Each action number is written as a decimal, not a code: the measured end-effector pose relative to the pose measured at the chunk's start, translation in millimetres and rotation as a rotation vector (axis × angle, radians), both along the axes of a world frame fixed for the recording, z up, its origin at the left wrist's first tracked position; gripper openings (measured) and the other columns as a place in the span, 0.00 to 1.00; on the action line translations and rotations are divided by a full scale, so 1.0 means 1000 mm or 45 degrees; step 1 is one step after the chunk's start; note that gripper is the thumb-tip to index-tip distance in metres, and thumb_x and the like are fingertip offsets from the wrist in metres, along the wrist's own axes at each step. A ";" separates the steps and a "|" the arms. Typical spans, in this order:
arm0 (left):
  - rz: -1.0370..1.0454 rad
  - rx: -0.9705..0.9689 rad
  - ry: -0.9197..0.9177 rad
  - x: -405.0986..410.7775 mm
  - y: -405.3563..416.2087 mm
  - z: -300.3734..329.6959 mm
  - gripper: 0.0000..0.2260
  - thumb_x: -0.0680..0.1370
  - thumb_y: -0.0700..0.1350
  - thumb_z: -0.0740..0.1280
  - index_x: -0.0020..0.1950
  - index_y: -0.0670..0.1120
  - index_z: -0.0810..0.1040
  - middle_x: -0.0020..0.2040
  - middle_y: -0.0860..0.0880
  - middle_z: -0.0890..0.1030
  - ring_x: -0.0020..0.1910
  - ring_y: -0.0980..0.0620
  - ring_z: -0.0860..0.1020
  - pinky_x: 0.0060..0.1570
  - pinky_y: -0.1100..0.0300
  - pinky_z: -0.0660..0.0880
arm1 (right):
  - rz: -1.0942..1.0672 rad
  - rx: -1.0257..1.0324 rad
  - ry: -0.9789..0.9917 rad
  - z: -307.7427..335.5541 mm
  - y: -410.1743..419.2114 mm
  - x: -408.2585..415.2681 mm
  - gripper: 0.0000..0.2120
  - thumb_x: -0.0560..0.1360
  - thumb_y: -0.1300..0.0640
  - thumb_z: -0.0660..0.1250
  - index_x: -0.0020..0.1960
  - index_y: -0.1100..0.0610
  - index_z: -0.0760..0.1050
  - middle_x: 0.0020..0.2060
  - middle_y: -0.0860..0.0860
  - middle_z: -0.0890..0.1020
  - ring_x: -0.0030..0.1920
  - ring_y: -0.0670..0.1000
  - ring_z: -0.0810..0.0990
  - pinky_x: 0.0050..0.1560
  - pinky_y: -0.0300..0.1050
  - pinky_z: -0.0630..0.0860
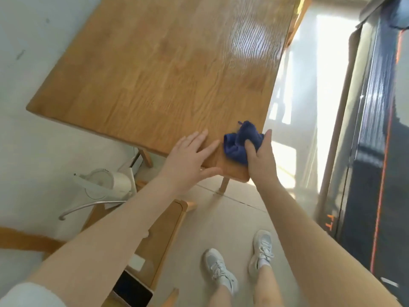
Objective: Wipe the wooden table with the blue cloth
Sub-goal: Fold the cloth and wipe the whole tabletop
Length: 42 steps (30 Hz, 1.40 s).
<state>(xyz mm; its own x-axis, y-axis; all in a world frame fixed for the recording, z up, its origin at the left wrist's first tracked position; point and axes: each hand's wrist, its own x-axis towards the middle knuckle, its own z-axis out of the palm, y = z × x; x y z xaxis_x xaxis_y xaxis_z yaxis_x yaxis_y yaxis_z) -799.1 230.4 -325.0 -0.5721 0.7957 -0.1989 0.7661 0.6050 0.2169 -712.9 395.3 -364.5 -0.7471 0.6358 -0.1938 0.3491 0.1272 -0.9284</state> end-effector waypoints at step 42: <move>0.486 -0.332 0.028 -0.008 0.105 0.055 0.33 0.70 0.67 0.58 0.63 0.44 0.75 0.71 0.43 0.67 0.65 0.43 0.71 0.63 0.46 0.66 | 0.121 0.071 -0.217 0.028 0.132 -0.136 0.41 0.75 0.50 0.66 0.76 0.54 0.42 0.75 0.56 0.51 0.73 0.58 0.53 0.72 0.55 0.54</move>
<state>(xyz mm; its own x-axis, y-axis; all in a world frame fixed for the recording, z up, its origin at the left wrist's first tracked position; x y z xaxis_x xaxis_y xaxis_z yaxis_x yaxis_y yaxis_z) -806.7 334.9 -269.9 -0.8210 0.4522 -0.3485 0.4803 0.8771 0.0063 -849.0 527.4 -336.3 -0.7637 0.5772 -0.2892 0.4846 0.2166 -0.8475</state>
